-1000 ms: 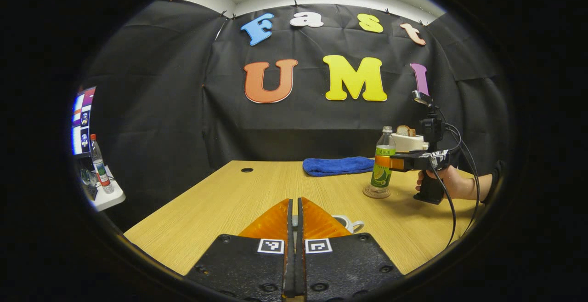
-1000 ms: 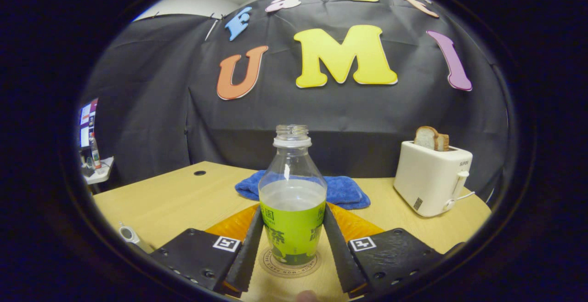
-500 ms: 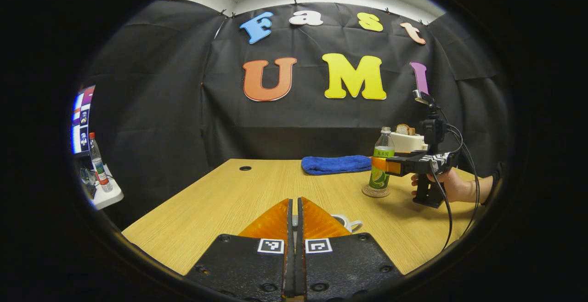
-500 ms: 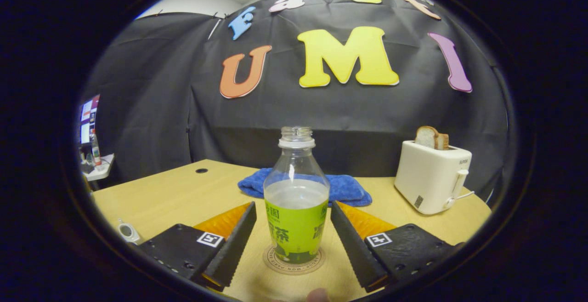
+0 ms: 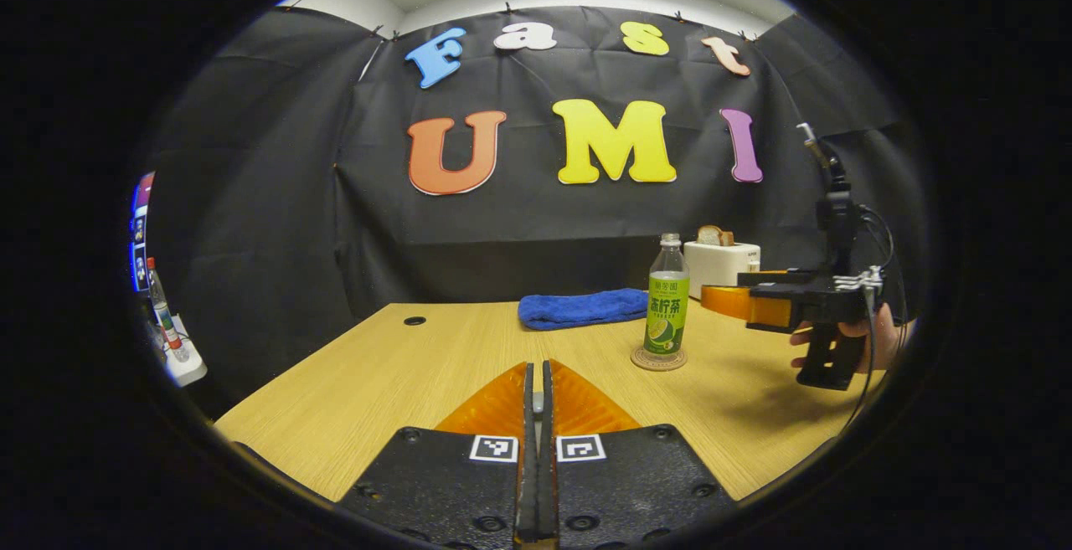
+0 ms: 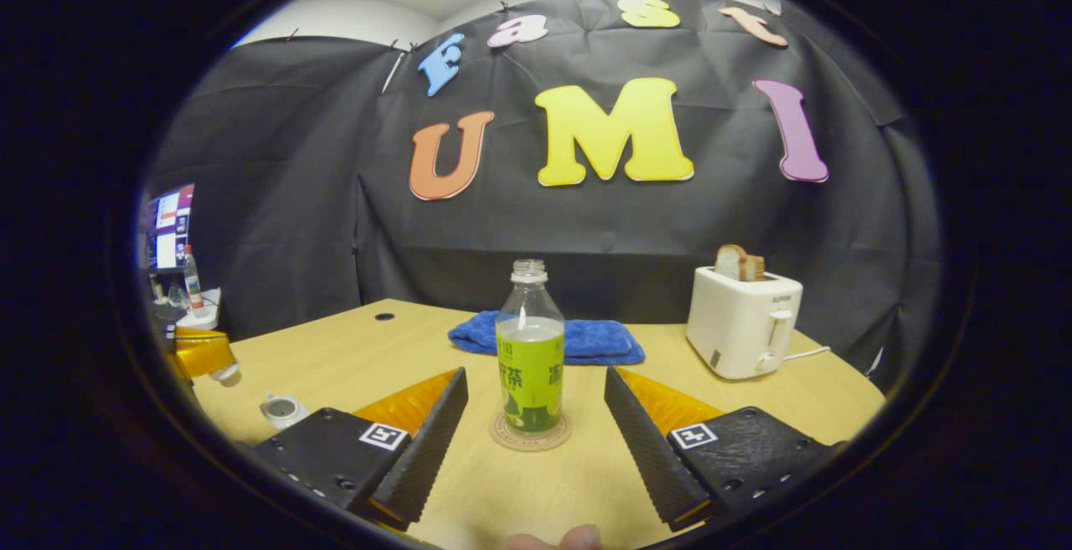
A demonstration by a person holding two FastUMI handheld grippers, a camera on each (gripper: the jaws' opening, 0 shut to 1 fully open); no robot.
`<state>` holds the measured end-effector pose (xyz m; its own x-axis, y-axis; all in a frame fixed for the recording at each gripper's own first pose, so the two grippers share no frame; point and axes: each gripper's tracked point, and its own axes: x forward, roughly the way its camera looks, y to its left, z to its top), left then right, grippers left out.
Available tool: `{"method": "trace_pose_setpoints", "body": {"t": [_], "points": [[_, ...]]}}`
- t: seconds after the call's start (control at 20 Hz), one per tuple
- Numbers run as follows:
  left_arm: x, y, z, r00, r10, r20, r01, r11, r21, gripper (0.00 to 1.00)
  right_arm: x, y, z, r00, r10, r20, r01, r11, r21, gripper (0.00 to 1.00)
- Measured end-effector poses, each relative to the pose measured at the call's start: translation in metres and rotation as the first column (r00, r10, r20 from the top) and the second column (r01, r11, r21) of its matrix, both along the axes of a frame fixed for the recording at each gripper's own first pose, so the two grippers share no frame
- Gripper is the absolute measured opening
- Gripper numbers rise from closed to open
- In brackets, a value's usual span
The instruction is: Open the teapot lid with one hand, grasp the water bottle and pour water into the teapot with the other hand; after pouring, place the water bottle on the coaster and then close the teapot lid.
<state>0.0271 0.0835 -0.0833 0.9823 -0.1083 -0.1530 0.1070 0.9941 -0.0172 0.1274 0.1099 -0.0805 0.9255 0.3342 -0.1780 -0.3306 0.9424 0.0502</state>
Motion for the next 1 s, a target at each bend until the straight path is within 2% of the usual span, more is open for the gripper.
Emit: {"method": "trace_pose_setpoints", "body": {"t": [0.15,0.2,0.35,0.55,0.65,1.0], "points": [[0.014,-0.013,-0.003,1.000,-0.011,0.008,0.012,1.000,-0.025,0.02,-0.033,-0.021,0.002,1.000,-0.013,0.027,0.013,1.000,0.020,0.96],[0.018,-0.013,-0.005,1.000,-0.007,0.011,0.007,1.000,-0.022,0.03,-0.039,-0.027,0.003,0.999,-0.021,0.033,0.020,1.000,0.018,0.98],[0.025,-0.005,-0.016,1.000,0.017,-0.012,-0.017,1.000,-0.006,0.03,-0.054,-0.040,0.005,0.998,-0.042,0.049,0.041,0.999,0.023,0.96],[0.028,-0.001,-0.028,0.999,0.032,-0.034,-0.032,0.999,-0.004,0.03,-0.060,-0.048,0.003,0.996,-0.065,0.067,0.065,0.998,0.012,0.98],[0.028,-0.001,-0.037,0.998,0.031,-0.052,-0.031,1.000,-0.001,0.03,-0.061,-0.049,0.000,0.995,-0.072,0.069,0.071,0.997,0.010,0.96],[0.027,0.000,-0.047,0.997,0.042,-0.071,-0.041,0.999,0.014,0.03,-0.065,-0.048,-0.011,0.997,-0.063,0.049,0.063,0.998,-0.001,0.98]]}}
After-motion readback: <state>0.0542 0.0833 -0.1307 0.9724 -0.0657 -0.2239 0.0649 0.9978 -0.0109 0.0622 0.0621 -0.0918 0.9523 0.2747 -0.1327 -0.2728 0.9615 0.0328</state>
